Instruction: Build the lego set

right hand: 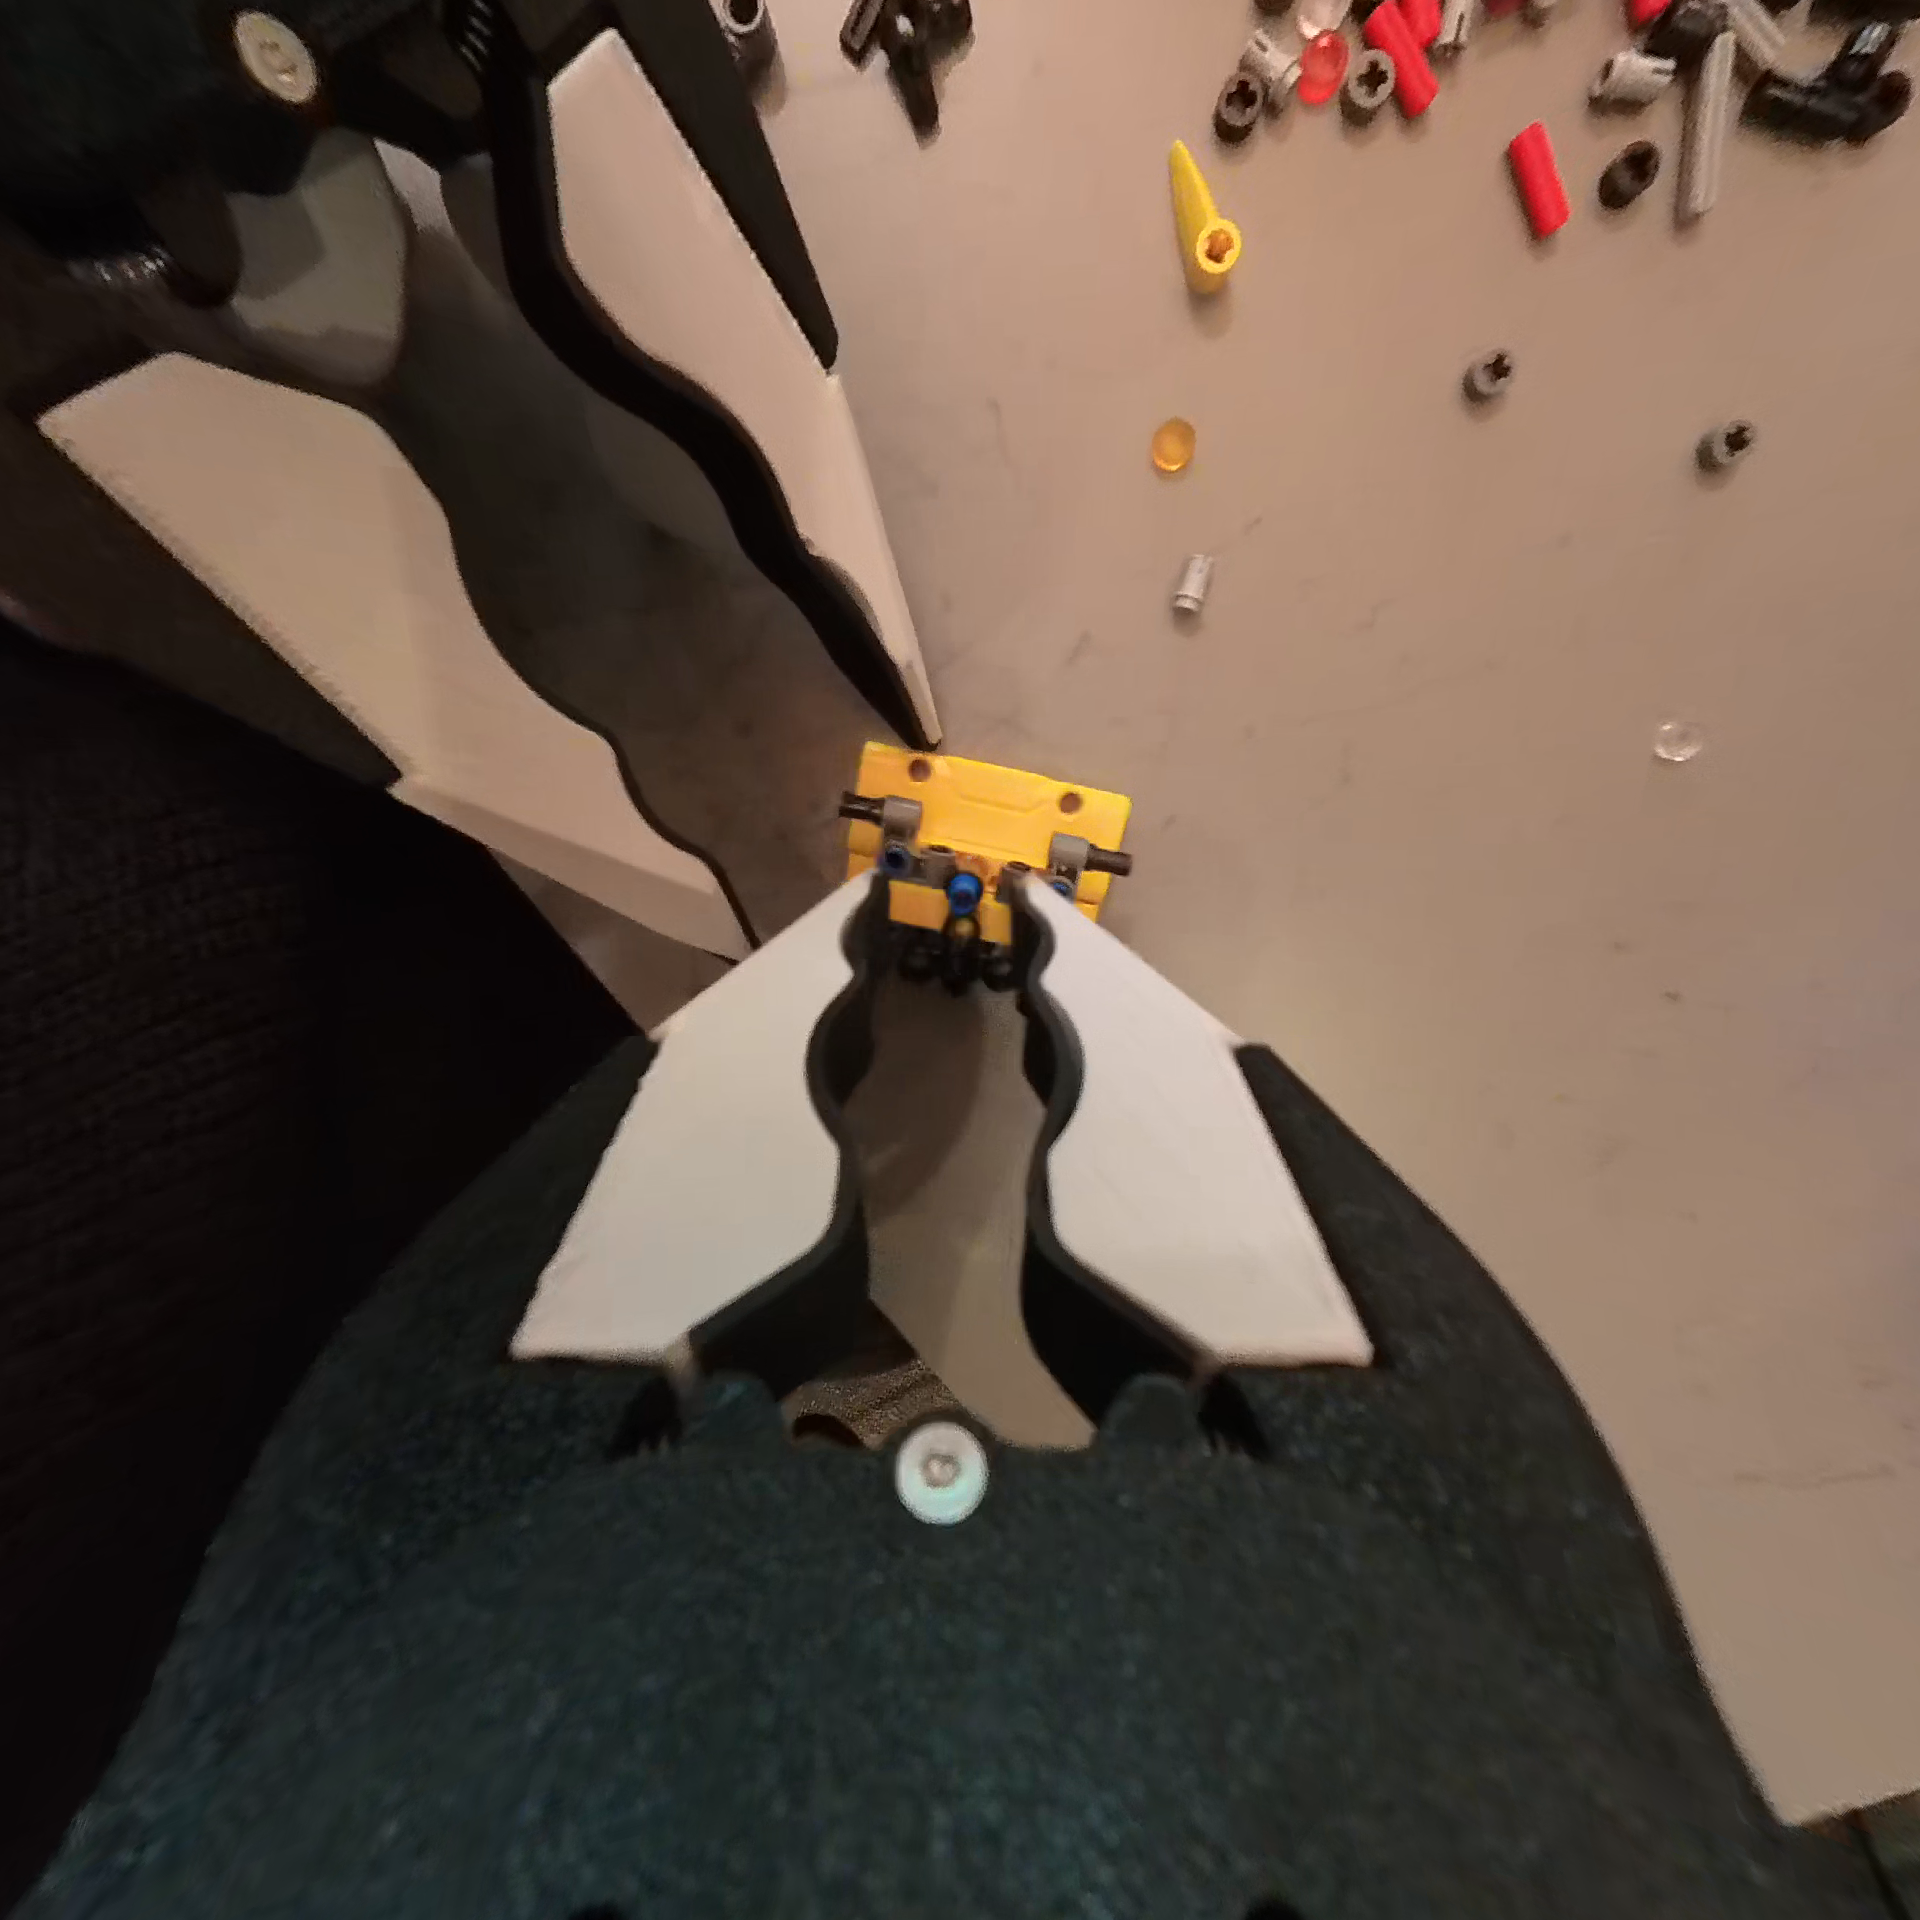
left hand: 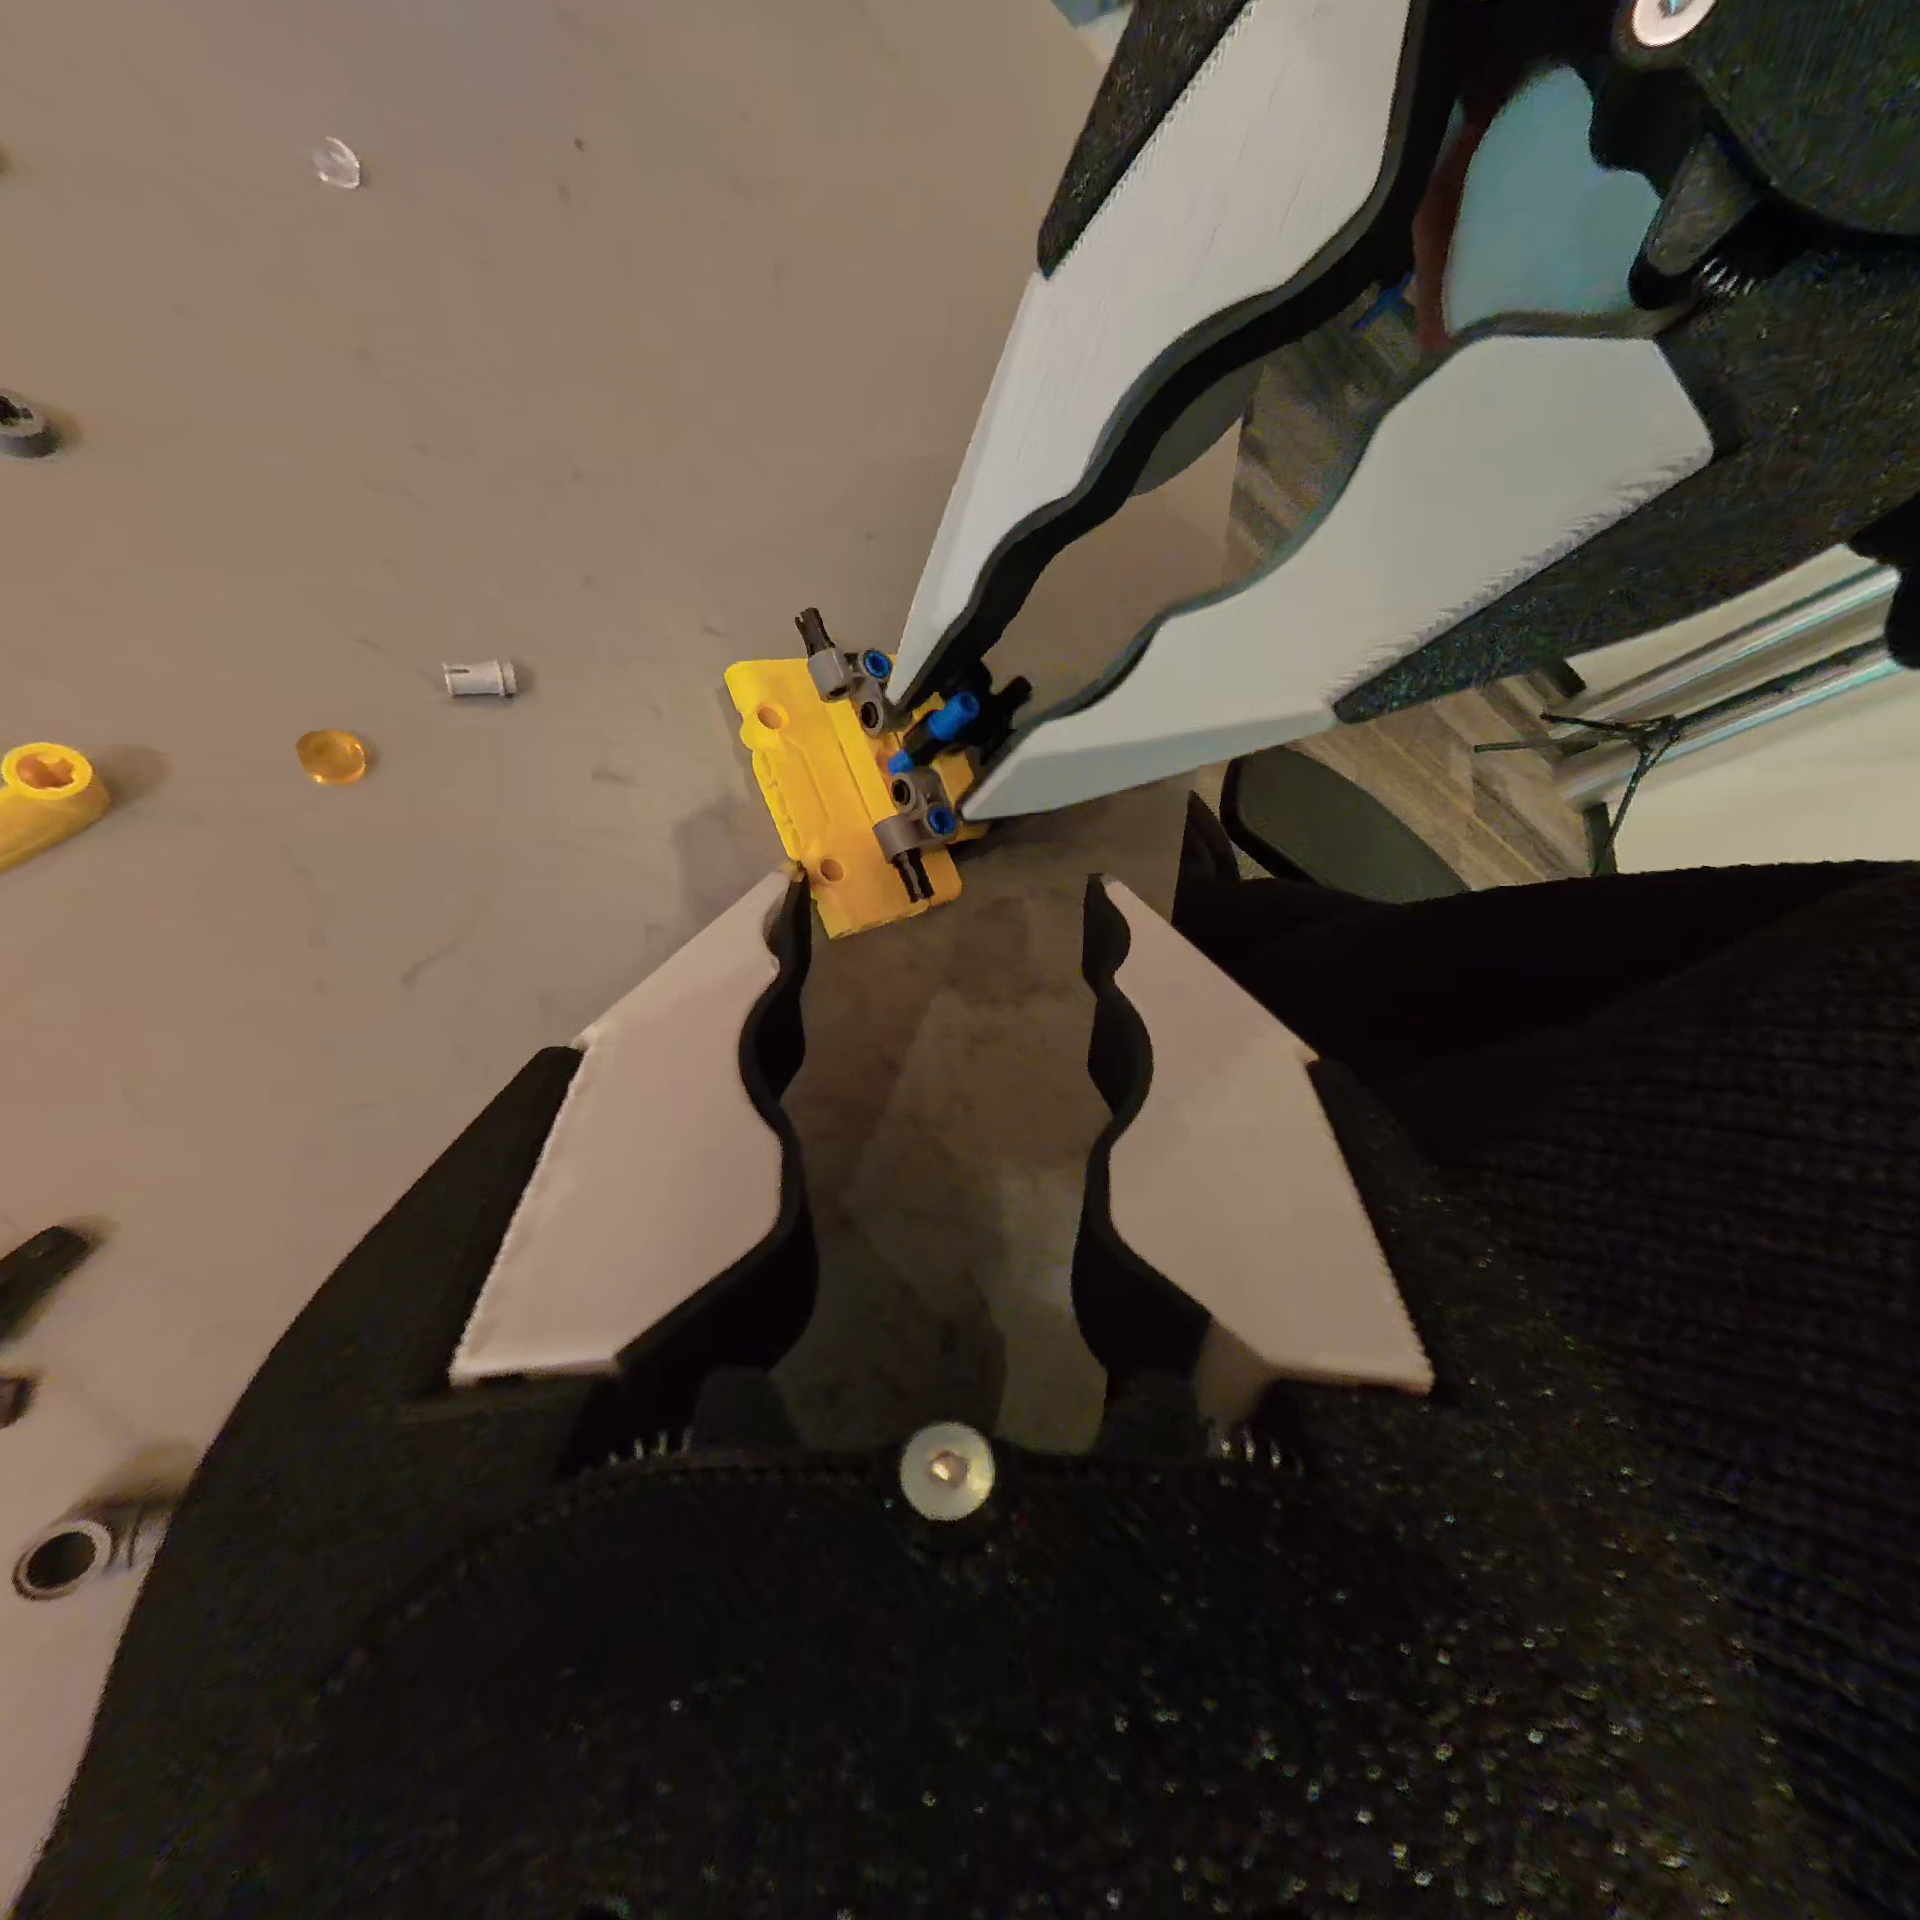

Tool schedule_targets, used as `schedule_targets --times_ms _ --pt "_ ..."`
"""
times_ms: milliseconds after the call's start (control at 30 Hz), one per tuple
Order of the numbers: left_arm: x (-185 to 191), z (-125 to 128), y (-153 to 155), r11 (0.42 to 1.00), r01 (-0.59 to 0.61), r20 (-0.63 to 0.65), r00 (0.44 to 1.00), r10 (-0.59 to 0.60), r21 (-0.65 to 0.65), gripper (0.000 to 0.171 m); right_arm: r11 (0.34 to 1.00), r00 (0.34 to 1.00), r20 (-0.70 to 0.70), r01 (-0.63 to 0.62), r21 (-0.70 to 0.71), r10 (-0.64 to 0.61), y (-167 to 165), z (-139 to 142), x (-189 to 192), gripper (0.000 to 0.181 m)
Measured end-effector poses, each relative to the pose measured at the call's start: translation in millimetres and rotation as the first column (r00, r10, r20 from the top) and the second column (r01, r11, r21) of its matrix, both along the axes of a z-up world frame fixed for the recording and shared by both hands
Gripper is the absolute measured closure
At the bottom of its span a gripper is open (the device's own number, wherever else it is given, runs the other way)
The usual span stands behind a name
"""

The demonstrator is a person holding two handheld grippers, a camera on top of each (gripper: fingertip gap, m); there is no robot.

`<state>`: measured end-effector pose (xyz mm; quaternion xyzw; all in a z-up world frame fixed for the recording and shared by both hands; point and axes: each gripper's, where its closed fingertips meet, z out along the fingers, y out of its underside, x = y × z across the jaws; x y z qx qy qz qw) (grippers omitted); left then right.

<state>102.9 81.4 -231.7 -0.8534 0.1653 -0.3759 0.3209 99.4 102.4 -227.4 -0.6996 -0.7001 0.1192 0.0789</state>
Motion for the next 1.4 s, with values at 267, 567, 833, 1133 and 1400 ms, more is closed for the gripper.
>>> schedule_targets --times_ms 267,567,833,1133,1400 --pt "2 1 -5 1.000 0.011 0.019 1.000 -0.011 -0.006 0.121 0.998 1.000 -0.020 -0.016 0.056 0.017 3 14 0 0.159" --pt "9 2 -13 0.999 0.054 0.026 0.998 -0.053 -0.009 0.122 0.993 0.996 0.043 -0.081 0.080 0.078 3 11 5 0.172" --pt "12 2 -16 0.997 0.072 0.049 0.996 -0.071 -0.022 0.123 0.988 0.988 0.094 -0.132 0.081 0.124 2 6 8 0.178" --pt "12 3 -15 0.997 0.072 0.063 0.996 -0.070 -0.029 0.123 0.988 0.987 0.123 -0.112 0.105 0.099 4 5 6 0.178" --pt "12 3 -15 0.997 0.070 0.069 0.995 -0.068 -0.032 0.124 0.988 0.984 0.150 -0.116 0.100 0.101 3 4 6 0.178"
